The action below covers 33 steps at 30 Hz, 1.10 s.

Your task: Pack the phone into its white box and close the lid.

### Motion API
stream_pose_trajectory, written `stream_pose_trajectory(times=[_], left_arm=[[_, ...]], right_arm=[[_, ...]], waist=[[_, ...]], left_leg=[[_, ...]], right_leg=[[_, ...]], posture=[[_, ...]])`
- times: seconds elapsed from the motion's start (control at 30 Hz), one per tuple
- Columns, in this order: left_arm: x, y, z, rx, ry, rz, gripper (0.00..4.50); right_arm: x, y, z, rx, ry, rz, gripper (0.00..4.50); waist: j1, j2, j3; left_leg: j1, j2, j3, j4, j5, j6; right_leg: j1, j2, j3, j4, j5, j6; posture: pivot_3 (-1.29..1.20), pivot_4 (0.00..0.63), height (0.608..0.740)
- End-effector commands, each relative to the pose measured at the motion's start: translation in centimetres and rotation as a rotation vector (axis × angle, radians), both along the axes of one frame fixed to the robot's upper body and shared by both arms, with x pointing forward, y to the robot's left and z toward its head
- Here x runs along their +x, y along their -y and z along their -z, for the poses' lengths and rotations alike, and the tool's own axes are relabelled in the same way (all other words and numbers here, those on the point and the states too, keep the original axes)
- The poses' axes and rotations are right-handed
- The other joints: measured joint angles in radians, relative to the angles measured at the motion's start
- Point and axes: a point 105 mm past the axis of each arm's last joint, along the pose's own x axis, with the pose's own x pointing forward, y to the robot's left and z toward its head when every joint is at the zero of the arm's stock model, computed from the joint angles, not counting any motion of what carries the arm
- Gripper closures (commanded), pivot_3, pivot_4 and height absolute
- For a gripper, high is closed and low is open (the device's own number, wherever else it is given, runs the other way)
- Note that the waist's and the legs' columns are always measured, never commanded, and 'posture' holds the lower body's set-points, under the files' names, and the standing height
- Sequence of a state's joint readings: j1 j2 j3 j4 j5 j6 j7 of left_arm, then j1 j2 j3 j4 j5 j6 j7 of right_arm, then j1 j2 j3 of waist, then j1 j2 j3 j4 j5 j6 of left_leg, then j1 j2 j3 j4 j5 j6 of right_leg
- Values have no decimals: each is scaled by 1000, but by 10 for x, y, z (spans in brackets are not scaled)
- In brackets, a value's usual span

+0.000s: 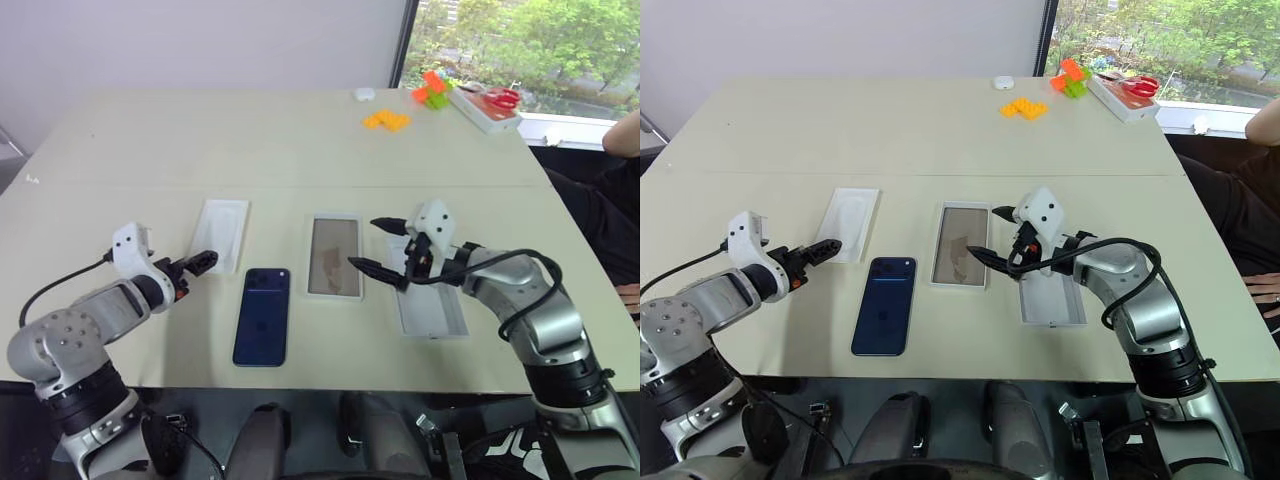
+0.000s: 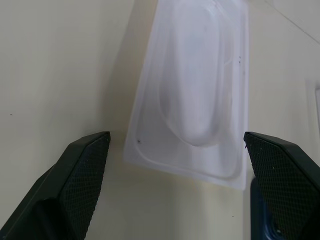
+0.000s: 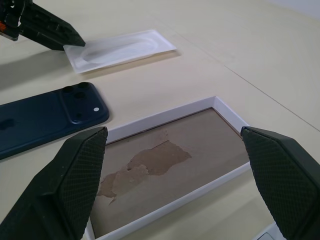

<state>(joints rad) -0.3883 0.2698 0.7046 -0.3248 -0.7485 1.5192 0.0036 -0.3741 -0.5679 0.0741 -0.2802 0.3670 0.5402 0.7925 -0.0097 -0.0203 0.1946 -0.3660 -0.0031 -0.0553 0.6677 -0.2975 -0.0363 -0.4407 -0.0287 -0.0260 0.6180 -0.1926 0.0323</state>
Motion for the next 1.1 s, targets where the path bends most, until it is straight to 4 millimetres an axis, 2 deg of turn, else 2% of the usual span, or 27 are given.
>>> stream_pose_trajectory(times=[0.03, 0.27, 0.63, 0.73, 0.83, 0.93, 1.0, 1.1], left_arm=[[-4, 3, 7, -33, -36, 11, 838], [-9, -12, 11, -142, -24, -33, 4435], [-11, -30, 3, -294, 80, -117, 4479], [-16, -25, -9, -299, 137, -88, 4479], [-23, -11, -25, -252, 205, -1, 4479], [-27, 15, -42, -273, 293, 98, 4479], [-29, 37, -50, -263, 325, 171, 4479], [-25, 81, -50, -230, 298, 222, 4479]], right_arm=[[-8, -7, -15, -7, 56, -44, 0], [-14, -13, -18, -7, 60, -48, 0], [-26, -24, -23, 4, 47, -92, 0], [-25, -25, -24, 0, 49, -109, 0], [-24, -24, -26, -5, 53, -115, 0], [-22, -22, -27, -8, 54, -113, 0], [-20, -20, -27, -13, 55, -108, 0], [-14, -14, -24, -26, 54, -87, 0]], waist=[[-1, 0, 0], [-2, 0, 0], [-4, -1, 0], [-4, -1, 0], [-5, -1, 0], [-1, -1, 0], [1, -2, 0], [1, -2, 0]], left_leg=[[0, 0, 0, 0, 0, 0], [0, 0, 0, 0, 0, 0], [2, 0, 0, 0, 0, 0], [2, 0, 0, 0, 0, 0], [1, 0, 0, 0, 0, 0], [1, 0, 0, 0, 0, -1], [1, 0, 0, 0, 0, -1], [0, 0, 0, 0, 0, -1]], right_leg=[[0, 0, 0, 0, 0, 0], [0, 0, 0, 0, 0, 0], [1, 1, 0, 0, 0, 0], [1, 1, 0, 0, 0, 0], [1, 1, 0, 0, 0, 0], [1, 0, 0, -1, 0, 0], [1, 0, 0, -1, 0, 0], [1, 0, 0, -2, 0, 0]], posture=[[0, 150, 740], [0, 150, 740], [0, 150, 740], [0, 150, 740], [0, 150, 740], [0, 150, 740], [0, 150, 740], [0, 150, 740]])
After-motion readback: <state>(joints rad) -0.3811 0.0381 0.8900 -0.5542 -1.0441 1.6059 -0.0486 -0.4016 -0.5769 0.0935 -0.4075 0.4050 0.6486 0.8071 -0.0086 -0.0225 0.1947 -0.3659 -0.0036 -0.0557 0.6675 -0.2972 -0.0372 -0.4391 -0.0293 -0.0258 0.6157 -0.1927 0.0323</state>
